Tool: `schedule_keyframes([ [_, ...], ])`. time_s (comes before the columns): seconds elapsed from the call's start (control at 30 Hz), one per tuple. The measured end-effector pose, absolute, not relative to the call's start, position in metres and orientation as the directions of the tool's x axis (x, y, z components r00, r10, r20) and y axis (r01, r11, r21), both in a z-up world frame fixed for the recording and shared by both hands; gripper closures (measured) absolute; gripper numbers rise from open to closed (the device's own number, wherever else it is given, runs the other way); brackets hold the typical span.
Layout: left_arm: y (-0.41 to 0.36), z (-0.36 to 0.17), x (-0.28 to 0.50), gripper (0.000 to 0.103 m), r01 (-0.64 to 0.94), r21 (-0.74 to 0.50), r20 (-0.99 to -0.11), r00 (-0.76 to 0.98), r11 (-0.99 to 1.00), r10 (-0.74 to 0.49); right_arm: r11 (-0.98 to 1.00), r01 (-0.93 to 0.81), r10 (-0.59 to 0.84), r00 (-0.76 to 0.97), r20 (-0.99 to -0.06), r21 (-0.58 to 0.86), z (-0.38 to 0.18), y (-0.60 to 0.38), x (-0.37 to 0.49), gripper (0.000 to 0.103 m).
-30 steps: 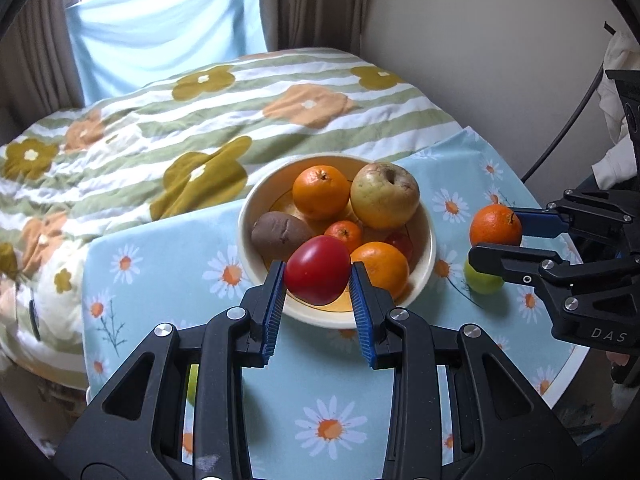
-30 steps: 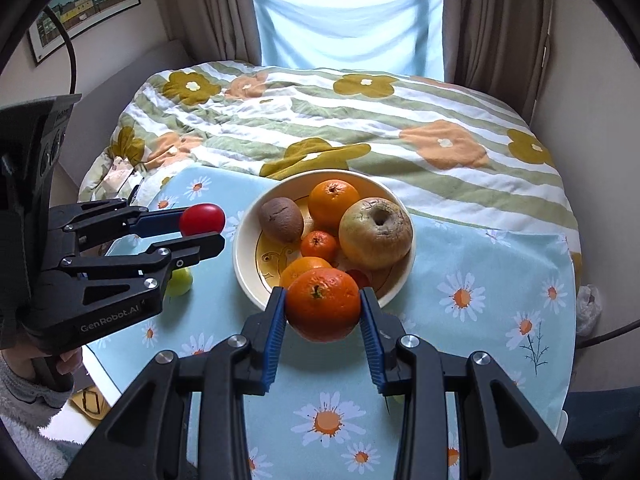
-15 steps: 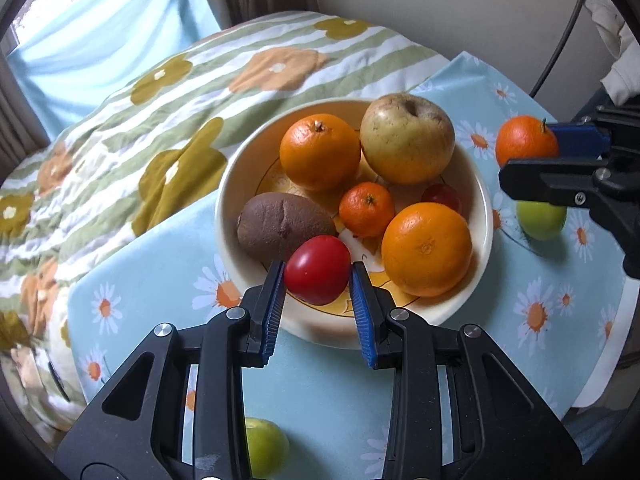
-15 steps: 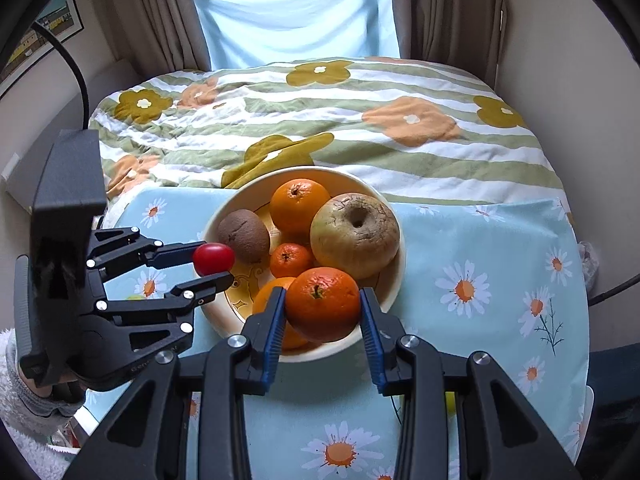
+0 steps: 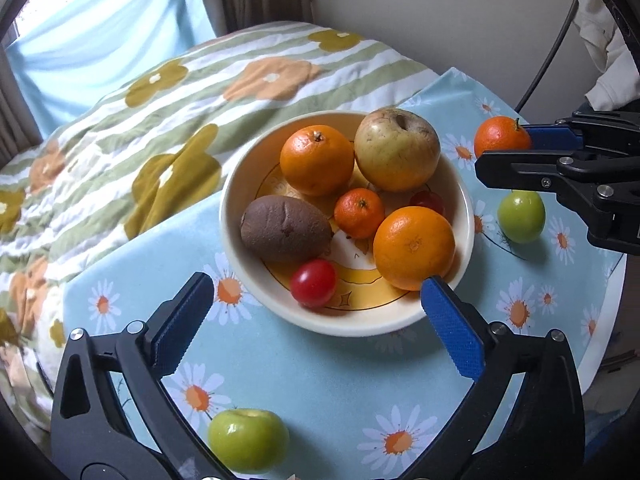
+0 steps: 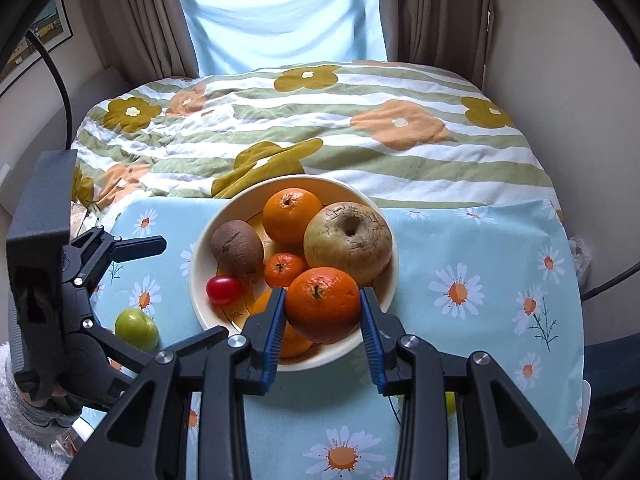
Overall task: Organize fruits
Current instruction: 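Release the tomato into the bowl with the left tool while the right tool releases the mandarin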
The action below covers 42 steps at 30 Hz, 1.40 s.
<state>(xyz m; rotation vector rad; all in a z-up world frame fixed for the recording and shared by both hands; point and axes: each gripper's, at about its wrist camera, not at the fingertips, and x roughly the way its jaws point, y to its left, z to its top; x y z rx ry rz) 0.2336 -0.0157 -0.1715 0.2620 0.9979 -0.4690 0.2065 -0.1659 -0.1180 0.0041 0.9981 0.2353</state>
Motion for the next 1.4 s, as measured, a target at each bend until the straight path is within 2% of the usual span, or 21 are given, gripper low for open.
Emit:
schedule_keyframes([
  [0.37,0.025,-0.156,0.211,0.000,0.411,-0.001,-0.853,0.475,0.912,-0.216,0.947,-0.295,0.263,0.493,-0.829,0.125,-0.118,-0.137,0.215,0.070],
  [0.7,0.054,-0.147,0.197,0.000,0.317,0.049,-0.840,0.526,0.947,-0.132,0.902,-0.412,0.318,0.430,-0.845,0.130,-0.143,-0.097,0.226,0.070],
  [1.13,0.061,-0.153,0.198,0.000,0.281,-0.008,-0.847,0.508,0.960,-0.156,0.899,-0.411,0.337,0.421,-0.842,0.154,-0.164,-0.096,0.236,0.069],
  [1.17,0.063,-0.153,0.198,0.000,0.277,-0.011,-0.848,0.506,0.961,-0.156,0.897,-0.411,0.347,0.418,-0.839,0.166,-0.163,-0.097,0.237,0.065],
  [1.23,0.065,-0.151,0.197,0.000,0.270,-0.014,-0.846,0.509,0.963,-0.155,0.895,-0.408,0.360,0.428,-0.829,0.178,-0.160,-0.100,0.234,0.023],
  [1.27,0.066,-0.149,0.196,0.000,0.265,-0.014,-0.844,0.515,0.964,-0.153,0.893,-0.409,0.372,0.433,-0.821,0.189,-0.157,-0.103,0.233,0.016],
  [1.3,0.068,-0.146,0.195,0.000,0.262,-0.014,-0.842,0.518,0.965,-0.153,0.891,-0.408,0.382,0.437,-0.814,0.199,-0.155,-0.104,0.232,0.011],
  [1.4,0.071,-0.141,0.194,0.000,0.252,-0.007,-0.839,0.525,0.968,-0.143,0.899,-0.395,0.370,0.456,-0.809,0.188,-0.148,-0.108,0.229,0.011],
])
